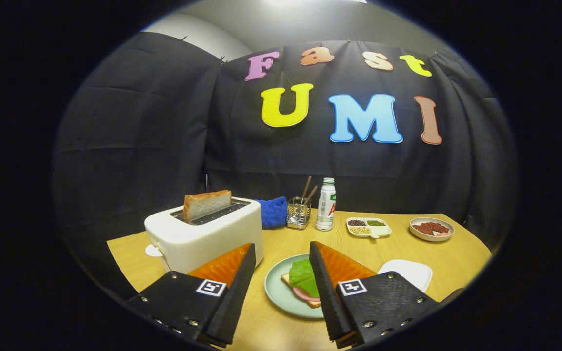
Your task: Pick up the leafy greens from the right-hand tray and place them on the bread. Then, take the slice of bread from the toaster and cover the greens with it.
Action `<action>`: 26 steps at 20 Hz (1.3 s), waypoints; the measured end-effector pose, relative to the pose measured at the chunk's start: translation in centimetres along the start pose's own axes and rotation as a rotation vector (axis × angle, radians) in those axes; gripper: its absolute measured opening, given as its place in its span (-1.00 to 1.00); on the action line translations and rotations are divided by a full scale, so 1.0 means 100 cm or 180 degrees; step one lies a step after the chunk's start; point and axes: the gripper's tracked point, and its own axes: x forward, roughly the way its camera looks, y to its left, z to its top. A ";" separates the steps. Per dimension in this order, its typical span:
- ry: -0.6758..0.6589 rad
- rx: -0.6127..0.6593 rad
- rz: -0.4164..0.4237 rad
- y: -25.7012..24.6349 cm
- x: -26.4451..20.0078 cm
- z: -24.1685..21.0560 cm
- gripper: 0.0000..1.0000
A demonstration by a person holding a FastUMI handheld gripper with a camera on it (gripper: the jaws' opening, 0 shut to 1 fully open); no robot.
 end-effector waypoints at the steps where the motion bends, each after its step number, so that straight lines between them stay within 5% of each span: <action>1: 0.0017 0.0043 0.0054 0.010 0.003 -0.001 0.38; 13: 0.0081 0.0200 0.0341 0.114 0.035 0.044 0.38; 23: 0.0393 0.0218 0.0183 0.144 0.086 0.029 0.38; 26: 0.0358 0.0237 -0.0073 0.132 0.097 0.030 0.38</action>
